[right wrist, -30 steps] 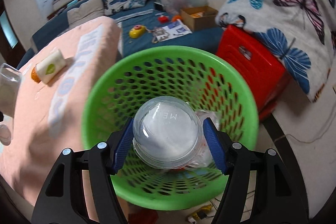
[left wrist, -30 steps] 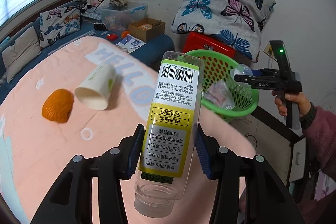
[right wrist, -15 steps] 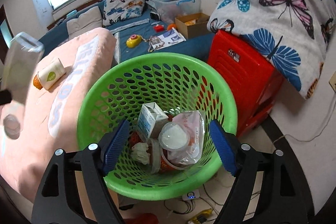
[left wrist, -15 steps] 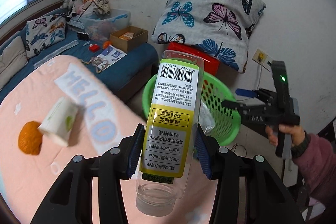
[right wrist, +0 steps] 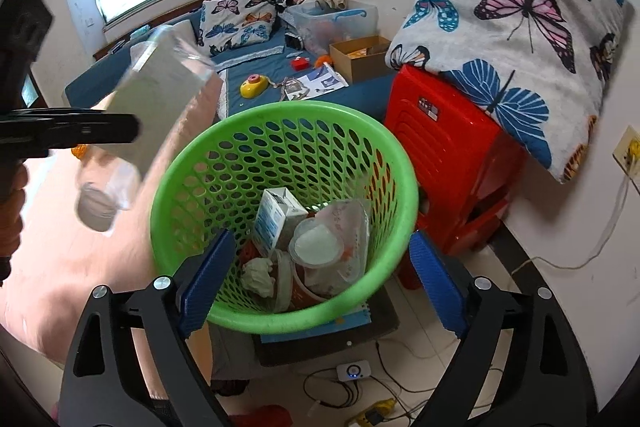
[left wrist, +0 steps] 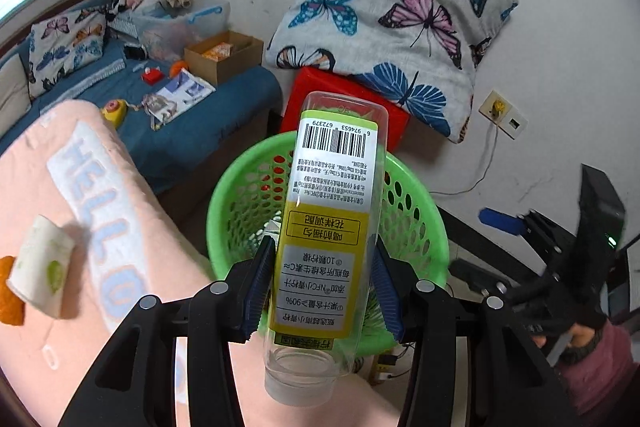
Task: Collect trash
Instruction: 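Carry the bottle and lid over the green basket and release both, then return to the table and grasp the white paper cup with the right tool, then grasp the orange peel with the left tool while the right tool holds the cup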
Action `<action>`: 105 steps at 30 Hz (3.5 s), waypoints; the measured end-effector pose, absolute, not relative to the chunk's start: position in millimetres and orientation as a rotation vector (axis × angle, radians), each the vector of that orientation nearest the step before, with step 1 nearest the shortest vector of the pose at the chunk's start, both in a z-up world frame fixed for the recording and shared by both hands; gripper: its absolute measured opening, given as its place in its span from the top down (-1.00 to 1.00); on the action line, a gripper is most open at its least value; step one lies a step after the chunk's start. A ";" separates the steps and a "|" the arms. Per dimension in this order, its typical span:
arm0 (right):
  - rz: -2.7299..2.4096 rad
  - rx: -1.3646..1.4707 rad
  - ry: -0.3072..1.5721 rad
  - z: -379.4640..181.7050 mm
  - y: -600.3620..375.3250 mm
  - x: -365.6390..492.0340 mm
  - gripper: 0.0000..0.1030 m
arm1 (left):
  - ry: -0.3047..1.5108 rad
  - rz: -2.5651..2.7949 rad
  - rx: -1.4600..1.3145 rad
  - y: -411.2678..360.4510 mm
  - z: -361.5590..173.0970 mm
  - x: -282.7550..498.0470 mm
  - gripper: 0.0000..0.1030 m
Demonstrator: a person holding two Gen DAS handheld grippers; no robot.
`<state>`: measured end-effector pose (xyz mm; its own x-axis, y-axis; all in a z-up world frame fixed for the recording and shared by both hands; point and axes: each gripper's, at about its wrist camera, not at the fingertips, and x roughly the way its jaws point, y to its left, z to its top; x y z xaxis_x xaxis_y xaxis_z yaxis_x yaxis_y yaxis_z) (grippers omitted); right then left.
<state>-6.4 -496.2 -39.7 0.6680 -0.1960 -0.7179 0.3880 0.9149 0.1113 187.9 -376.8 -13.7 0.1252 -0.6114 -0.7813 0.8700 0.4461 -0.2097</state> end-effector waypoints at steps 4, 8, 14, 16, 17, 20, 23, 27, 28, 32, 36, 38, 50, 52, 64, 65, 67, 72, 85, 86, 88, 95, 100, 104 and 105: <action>-0.341 0.266 0.778 -42.0 -497.1 -10.2 -0.75 | 0.972 -1.099 0.326 -395.0 -26.7 190.1 0.11; -0.338 0.269 0.782 -45.2 -494.8 -12.2 -0.75 | 1.015 -1.100 0.323 -407.6 -41.5 192.2 0.12; -0.333 0.251 0.784 -46.1 -489.5 -11.3 -0.75 | 1.050 -1.106 0.328 -408.2 -53.3 191.6 0.07; -0.333 0.256 0.783 -45.9 -489.4 -10.4 -0.75 | 1.046 -1.103 0.327 -403.8 -52.6 191.7 0.04; -0.333 0.256 0.783 -45.7 -489.9 -9.9 -0.75 | 1.043 -1.098 0.326 -401.3 -51.9 192.0 0.03; -0.327 0.255 0.783 -45.0 -487.7 -7.7 -0.75 | 1.029 -1.086 0.314 -391.7 -46.4 194.0 -0.02; -0.315 0.246 0.783 -43.1 -482.0 -4.1 -0.75 | 1.008 -1.077 0.293 -378.6 -38.7 195.2 -0.03; -0.295 0.235 0.777 -38.9 -474.4 2.5 -0.75 | 0.968 -1.046 0.279 -354.4 -29.4 194.0 -0.03; -0.288 0.233 0.777 -37.7 -471.7 5.1 -0.75 | 0.963 -1.039 0.275 -349.2 -27.9 194.8 -0.03; -0.257 0.221 0.770 -32.8 -459.9 15.5 -0.75 | 0.922 -0.990 0.262 -318.6 -22.2 196.2 -0.03; -0.221 0.198 0.773 -29.1 -444.2 30.8 -0.75 | 0.890 -0.936 0.250 -288.6 -18.3 202.2 -0.03; -0.203 0.189 0.774 -27.1 -436.9 38.7 -0.75 | 0.877 -0.908 0.236 -269.5 -15.1 207.8 -0.03; -0.071 0.183 0.809 -14.8 -381.4 105.3 -0.75 | 0.838 -0.721 0.175 -158.2 -5.5 258.1 -0.03; -0.050 0.185 0.820 -13.0 -369.7 120.5 -0.75 | 0.840 -0.698 0.164 -142.7 -6.4 265.5 -0.03; 0.045 0.436 0.909 -3.2 -325.9 220.4 -0.75 | 0.856 -0.612 0.139 -68.0 -22.1 303.9 -0.03; 0.049 0.458 0.915 -2.4 -323.7 227.4 -0.75 | 0.859 -0.611 0.136 -63.7 -24.0 307.1 -0.03; 0.047 0.499 0.931 -2.7 -318.7 246.8 -0.75 | 0.858 -0.608 0.134 -58.9 -26.7 310.6 -0.03; 0.033 0.615 0.971 -11.0 -314.2 278.8 -0.74 | 0.867 -0.610 0.127 -48.6 -34.7 324.3 -0.03; -0.038 0.846 1.039 -45.2 -325.0 323.0 -0.65 | 0.880 -0.626 0.127 -43.2 -45.0 352.5 -0.08; -0.039 0.863 1.046 -48.8 -325.1 324.7 -0.64 | 0.880 -0.625 0.129 -44.3 -45.7 353.9 -0.09; -0.038 0.883 1.060 -53.8 -325.0 326.4 -0.63 | 0.885 -0.624 0.132 -46.6 -47.2 358.1 -0.09; -0.003 0.911 1.094 -64.0 -326.5 326.1 -0.41 | 0.888 -0.619 0.150 -60.7 -49.2 373.4 -0.23; 0.028 0.902 1.075 -55.8 -336.8 312.6 -0.33 | 0.887 -0.628 0.191 -84.8 -50.9 384.3 -0.32; 0.037 0.872 1.060 -49.1 -344.1 302.1 -0.30 | 0.895 -0.624 0.224 -102.3 -57.0 393.4 -0.33; 0.043 0.872 1.056 -47.5 -346.9 299.0 -0.29 | 0.900 -0.627 0.233 -106.1 -58.8 395.9 -0.33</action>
